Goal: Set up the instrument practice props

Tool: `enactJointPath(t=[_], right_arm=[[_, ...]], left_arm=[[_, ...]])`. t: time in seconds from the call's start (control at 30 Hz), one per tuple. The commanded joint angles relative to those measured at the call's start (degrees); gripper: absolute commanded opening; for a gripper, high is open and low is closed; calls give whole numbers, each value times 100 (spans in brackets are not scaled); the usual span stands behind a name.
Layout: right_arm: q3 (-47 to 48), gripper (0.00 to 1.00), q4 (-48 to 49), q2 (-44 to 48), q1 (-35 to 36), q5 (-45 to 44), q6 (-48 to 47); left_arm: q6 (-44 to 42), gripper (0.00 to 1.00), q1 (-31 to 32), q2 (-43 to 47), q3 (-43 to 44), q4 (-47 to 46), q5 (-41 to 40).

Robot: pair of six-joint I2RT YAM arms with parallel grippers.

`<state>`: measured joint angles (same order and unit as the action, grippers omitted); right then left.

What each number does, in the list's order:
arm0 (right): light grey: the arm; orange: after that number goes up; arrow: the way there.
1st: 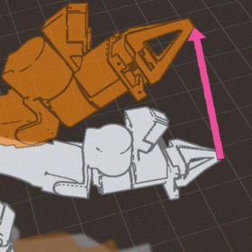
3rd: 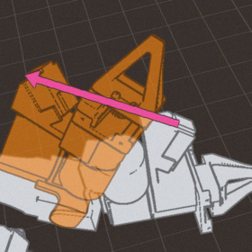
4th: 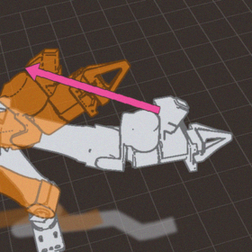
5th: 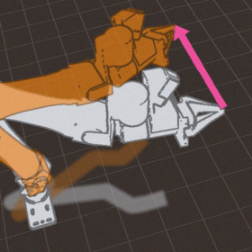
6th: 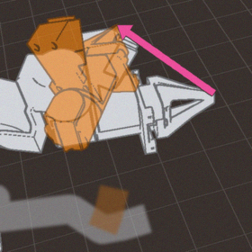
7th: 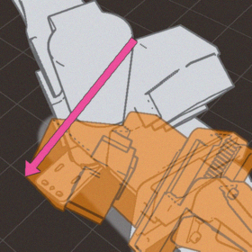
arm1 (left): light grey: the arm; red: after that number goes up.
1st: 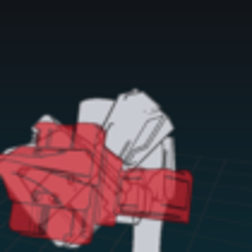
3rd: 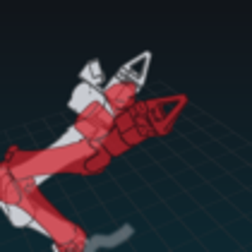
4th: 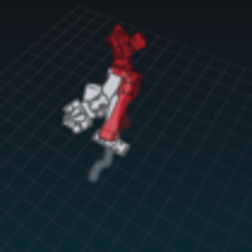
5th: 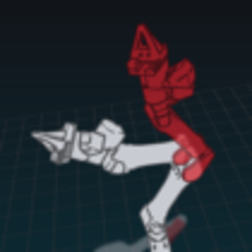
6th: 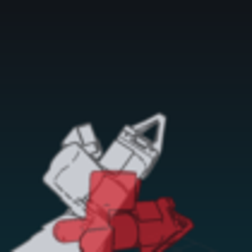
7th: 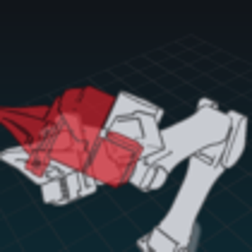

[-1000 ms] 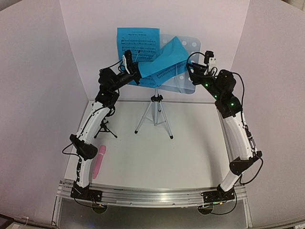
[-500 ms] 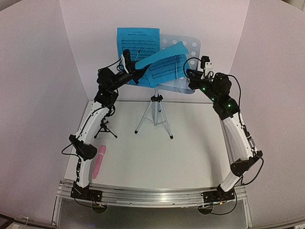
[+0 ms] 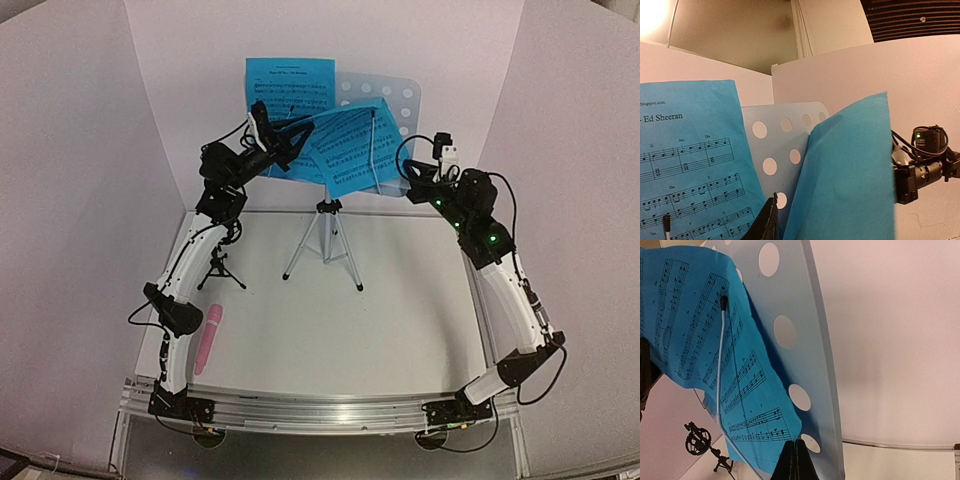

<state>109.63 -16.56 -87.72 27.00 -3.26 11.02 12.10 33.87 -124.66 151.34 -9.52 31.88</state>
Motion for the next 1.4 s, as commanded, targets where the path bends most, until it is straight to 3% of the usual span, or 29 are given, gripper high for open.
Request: enactJointPath(t=[0.0,0.17,0.33,0.77,1.17,1.3,1.37], right_arm=[[-330,0,337,326,-19,-265,123],[-709,0,570,530,-19,-301,199],[-1161,0,911,672,-20,-110,327],[-2004,0,1909,853,-19,191,599],[-2610,0,2341,1075,-11,266,667],[-2559,14,2278,1073,-10,444,576],[-2551,17,2223,1144,-11,415,462]], left_arm=[[-421,20,-50,267,156,-312,-437],[-719,5,-48,254,82,-471,-640],[-987,0,-19,96,172,-871,-663],[-2481,0,269,-492,512,-1521,-617],[-3087,0,287,-654,635,-1853,-804],[-3245,0,295,-645,609,-1884,-689],[-3332,1,296,-643,600,-1891,-618]])
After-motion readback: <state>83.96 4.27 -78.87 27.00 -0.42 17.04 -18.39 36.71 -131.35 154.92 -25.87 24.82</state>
